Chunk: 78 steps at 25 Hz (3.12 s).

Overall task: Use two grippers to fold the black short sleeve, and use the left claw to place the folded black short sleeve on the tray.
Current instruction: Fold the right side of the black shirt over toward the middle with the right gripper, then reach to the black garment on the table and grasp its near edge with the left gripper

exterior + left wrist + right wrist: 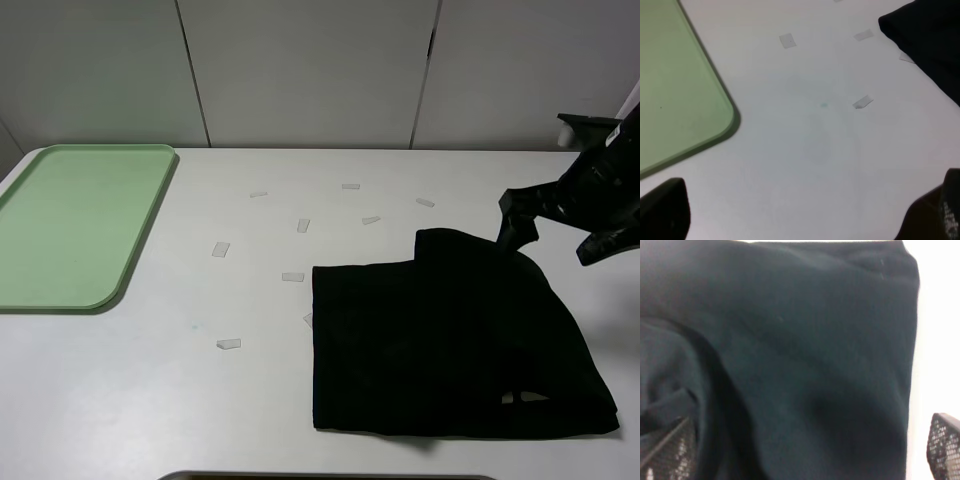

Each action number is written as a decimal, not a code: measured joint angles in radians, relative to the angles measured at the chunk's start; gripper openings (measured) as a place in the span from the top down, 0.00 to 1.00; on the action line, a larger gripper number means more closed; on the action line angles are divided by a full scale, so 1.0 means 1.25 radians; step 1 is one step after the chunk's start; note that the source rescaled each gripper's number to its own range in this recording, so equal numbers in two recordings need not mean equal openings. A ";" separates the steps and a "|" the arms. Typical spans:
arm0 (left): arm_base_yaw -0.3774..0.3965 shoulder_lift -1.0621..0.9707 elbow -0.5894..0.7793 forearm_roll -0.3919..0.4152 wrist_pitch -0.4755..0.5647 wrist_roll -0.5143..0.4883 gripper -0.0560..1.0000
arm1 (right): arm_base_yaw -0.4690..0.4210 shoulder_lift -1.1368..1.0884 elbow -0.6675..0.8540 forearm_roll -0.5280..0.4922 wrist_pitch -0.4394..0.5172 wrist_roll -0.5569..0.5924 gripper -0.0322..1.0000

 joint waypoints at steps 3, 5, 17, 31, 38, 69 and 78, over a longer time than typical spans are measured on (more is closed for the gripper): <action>0.000 0.000 0.000 0.000 0.000 0.000 0.00 | 0.000 0.000 0.058 -0.001 -0.046 0.007 0.00; 0.000 0.000 0.000 0.000 0.000 0.000 0.00 | 0.000 0.000 0.095 -0.001 -0.075 0.008 0.00; 0.000 0.000 0.000 0.000 0.000 0.000 0.00 | 0.016 0.000 0.232 0.123 -0.170 0.011 0.00; 0.000 0.000 0.000 0.000 0.000 0.000 0.00 | 0.059 -0.009 0.236 0.163 -0.165 0.011 0.00; 0.000 0.000 0.000 0.000 0.000 0.000 0.00 | 0.059 -0.129 0.175 0.019 -0.157 0.011 0.00; 0.000 0.000 0.000 0.000 0.000 0.000 0.00 | 0.059 -1.242 0.155 -0.101 0.295 0.062 0.00; 0.000 0.000 0.000 0.000 0.000 0.000 0.00 | 0.059 -1.244 0.116 -0.083 0.327 0.076 0.00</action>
